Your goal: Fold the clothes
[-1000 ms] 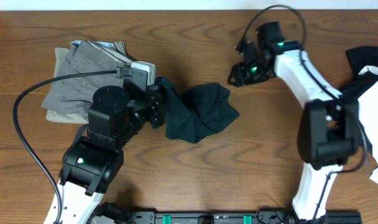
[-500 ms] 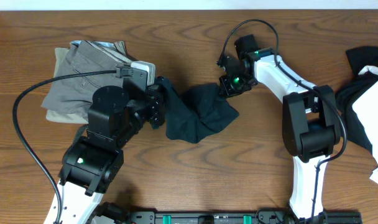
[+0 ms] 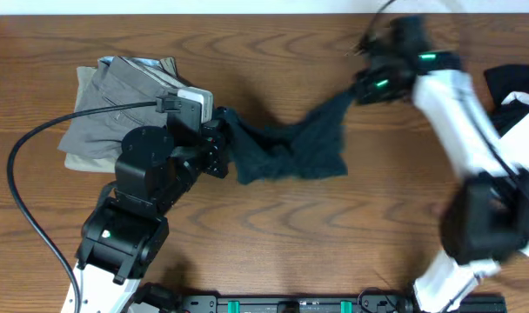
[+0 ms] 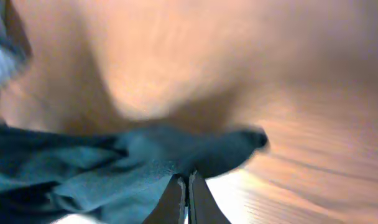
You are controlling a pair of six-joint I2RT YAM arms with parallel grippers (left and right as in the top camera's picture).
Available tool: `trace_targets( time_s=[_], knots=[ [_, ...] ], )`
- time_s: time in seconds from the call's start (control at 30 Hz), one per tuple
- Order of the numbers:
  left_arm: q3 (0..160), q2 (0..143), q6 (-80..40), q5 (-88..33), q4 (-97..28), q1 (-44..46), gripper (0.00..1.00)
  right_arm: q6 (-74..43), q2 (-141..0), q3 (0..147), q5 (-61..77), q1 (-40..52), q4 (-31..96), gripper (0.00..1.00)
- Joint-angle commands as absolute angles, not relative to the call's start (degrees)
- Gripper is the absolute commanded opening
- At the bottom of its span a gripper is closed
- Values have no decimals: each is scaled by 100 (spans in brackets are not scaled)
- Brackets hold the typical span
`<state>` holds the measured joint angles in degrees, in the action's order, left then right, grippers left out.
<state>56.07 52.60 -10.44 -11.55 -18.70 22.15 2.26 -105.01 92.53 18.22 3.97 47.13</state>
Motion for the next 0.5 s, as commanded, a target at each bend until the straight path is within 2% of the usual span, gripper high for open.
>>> trace_targets(
  time_s=[0.0,0.23,0.47],
  knots=[
    [5747,5151,-950,-1085,-1787,2193,7,32,-9751,9321,1636,45,4731,1],
    [5747,5109,-978,-1116,-1798,2193,6,-169,-8899,9321,1625,-375,4851,1],
    [5747,5172,-1037,-1149,-2067,2193,7,-255,-8840,9321,1625,-375,4923,1]
  ],
)
